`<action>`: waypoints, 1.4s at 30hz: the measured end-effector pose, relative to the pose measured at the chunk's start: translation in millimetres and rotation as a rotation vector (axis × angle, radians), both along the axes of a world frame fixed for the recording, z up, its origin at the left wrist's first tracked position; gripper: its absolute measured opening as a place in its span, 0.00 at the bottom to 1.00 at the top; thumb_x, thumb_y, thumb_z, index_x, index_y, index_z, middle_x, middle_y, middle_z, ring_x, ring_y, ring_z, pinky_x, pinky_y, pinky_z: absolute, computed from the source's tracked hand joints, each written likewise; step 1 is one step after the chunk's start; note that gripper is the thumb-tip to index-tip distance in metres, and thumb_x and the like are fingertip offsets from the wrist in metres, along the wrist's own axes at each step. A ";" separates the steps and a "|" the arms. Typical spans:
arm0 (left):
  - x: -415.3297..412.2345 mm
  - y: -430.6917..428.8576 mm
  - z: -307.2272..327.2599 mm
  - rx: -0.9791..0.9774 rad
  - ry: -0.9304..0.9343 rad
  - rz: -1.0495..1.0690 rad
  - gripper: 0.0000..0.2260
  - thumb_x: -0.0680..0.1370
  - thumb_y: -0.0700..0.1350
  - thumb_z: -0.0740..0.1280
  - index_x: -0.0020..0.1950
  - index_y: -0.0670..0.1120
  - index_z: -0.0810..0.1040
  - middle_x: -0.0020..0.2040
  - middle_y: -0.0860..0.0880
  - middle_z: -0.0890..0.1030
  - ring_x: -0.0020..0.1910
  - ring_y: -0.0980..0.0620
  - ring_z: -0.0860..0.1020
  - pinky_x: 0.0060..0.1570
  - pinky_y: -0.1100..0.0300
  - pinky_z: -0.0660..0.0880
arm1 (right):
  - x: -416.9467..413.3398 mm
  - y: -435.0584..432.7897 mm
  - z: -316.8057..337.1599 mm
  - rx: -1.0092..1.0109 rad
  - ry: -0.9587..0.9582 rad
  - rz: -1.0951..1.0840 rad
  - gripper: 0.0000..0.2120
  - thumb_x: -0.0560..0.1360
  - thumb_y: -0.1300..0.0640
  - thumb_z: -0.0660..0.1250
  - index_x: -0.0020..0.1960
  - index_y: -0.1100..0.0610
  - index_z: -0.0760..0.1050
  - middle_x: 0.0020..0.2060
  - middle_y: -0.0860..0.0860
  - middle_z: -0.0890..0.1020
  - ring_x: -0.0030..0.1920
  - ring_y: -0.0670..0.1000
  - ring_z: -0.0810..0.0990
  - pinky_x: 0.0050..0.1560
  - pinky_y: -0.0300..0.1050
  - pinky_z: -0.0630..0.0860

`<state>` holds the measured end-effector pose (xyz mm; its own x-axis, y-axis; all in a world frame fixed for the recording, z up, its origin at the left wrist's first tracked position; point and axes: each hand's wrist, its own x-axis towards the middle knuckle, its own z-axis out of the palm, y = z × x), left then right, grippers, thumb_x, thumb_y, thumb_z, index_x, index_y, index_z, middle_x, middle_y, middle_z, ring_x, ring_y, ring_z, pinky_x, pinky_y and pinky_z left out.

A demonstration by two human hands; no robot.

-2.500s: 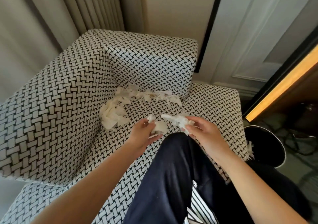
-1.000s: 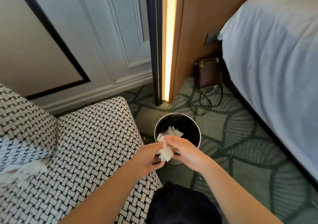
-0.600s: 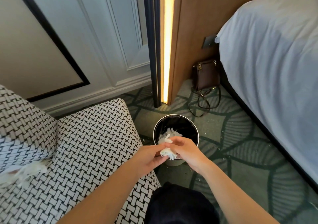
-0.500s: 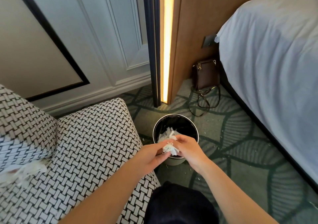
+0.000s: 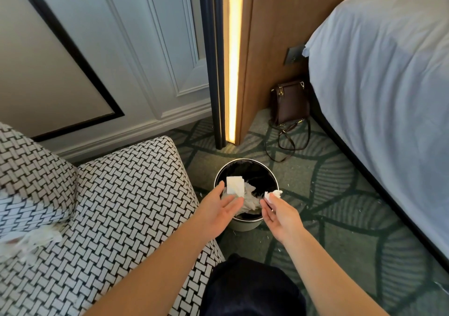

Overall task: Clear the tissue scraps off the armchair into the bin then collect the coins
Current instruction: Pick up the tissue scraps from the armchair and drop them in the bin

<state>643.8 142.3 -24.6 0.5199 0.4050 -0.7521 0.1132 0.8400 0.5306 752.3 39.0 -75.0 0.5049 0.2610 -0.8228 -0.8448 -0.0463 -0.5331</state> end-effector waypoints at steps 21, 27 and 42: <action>-115.2 4.6 2.3 -0.008 0.016 -0.033 0.17 0.81 0.46 0.57 0.68 0.43 0.69 0.62 0.42 0.77 0.59 0.43 0.76 0.58 0.50 0.71 | -30.4 0.1 55.5 0.342 0.150 0.102 0.30 0.81 0.47 0.55 0.77 0.60 0.51 0.76 0.56 0.58 0.75 0.56 0.57 0.74 0.53 0.57; -175.0 2.9 30.9 0.103 0.013 0.044 0.13 0.80 0.45 0.59 0.62 0.43 0.75 0.58 0.43 0.79 0.57 0.44 0.78 0.56 0.51 0.74 | -70.6 7.8 86.0 0.321 0.043 0.360 0.22 0.81 0.52 0.57 0.72 0.61 0.64 0.66 0.56 0.73 0.65 0.55 0.72 0.66 0.49 0.66; -394.2 12.5 66.7 0.377 0.155 0.409 0.11 0.81 0.45 0.59 0.59 0.44 0.77 0.57 0.45 0.79 0.54 0.46 0.79 0.56 0.52 0.74 | -271.6 78.7 140.2 0.365 -0.087 0.881 0.12 0.81 0.58 0.57 0.59 0.60 0.76 0.54 0.55 0.83 0.55 0.54 0.81 0.58 0.48 0.75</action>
<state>249.6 154.7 42.1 0.1600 0.8045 -0.5720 -0.0809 0.5882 0.8047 480.7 117.7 65.1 0.0600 0.8094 -0.5842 -0.5422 -0.4649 -0.6999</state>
